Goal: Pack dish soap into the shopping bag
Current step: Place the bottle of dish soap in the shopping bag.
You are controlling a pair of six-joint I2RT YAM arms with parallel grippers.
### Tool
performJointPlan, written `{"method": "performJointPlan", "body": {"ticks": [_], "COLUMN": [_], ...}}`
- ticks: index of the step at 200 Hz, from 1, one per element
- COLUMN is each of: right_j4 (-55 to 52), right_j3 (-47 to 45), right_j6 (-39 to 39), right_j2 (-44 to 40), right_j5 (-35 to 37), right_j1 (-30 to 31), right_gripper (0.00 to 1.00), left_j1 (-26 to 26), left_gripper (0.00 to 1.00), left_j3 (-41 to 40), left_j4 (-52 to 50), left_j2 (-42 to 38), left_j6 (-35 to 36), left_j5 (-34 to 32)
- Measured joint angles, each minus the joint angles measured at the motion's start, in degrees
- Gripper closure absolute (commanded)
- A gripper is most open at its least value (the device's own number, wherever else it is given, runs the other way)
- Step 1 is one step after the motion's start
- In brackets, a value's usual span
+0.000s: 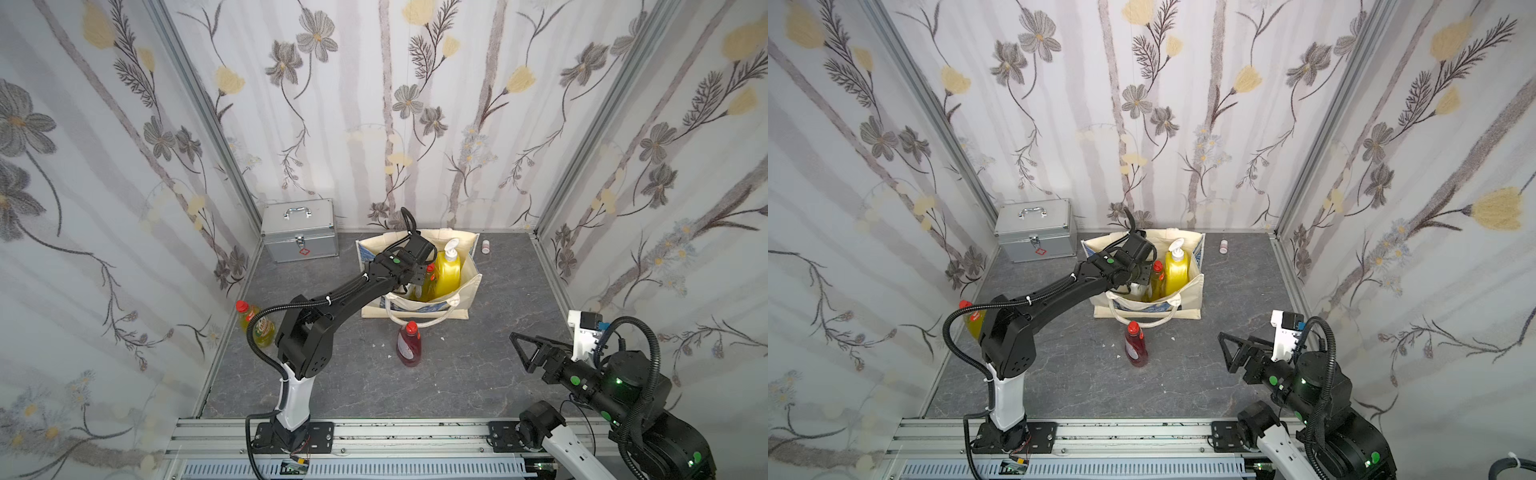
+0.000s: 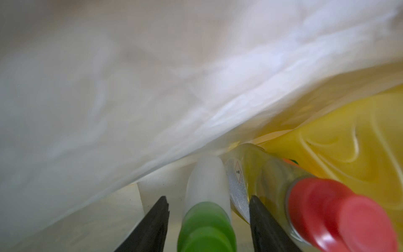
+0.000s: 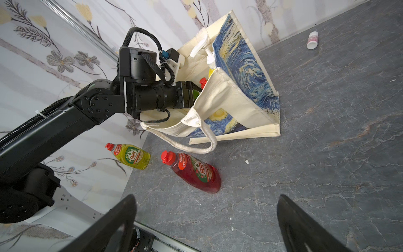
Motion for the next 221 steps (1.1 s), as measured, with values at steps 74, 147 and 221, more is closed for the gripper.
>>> {"method": "performJointPlan", "body": {"ticks": [74,147,221], "right_j4": [-1.4,-1.9,0.6], "right_j3": [0.0,-0.2,-2.5], "right_j6": [1.6,1.9,1.9], "right_j2": [-0.5,0.1,1.0], "right_j5": [1.0,1.0,0.2], "right_j1": [0.0,0.0,0.0], "right_gripper": [0.0,0.0,0.0], "left_j1": [0.0,0.0,0.0], "left_gripper": [0.08,0.0,0.0], "left_j3": [0.1,-1.2,1.0], "left_j4": [0.0,0.0,-1.3], "left_j2": [-1.9,-5.2,-8.1], "left_j6": [0.0,-0.2,-0.9], "left_j5": [0.0,0.3,3.4]}}
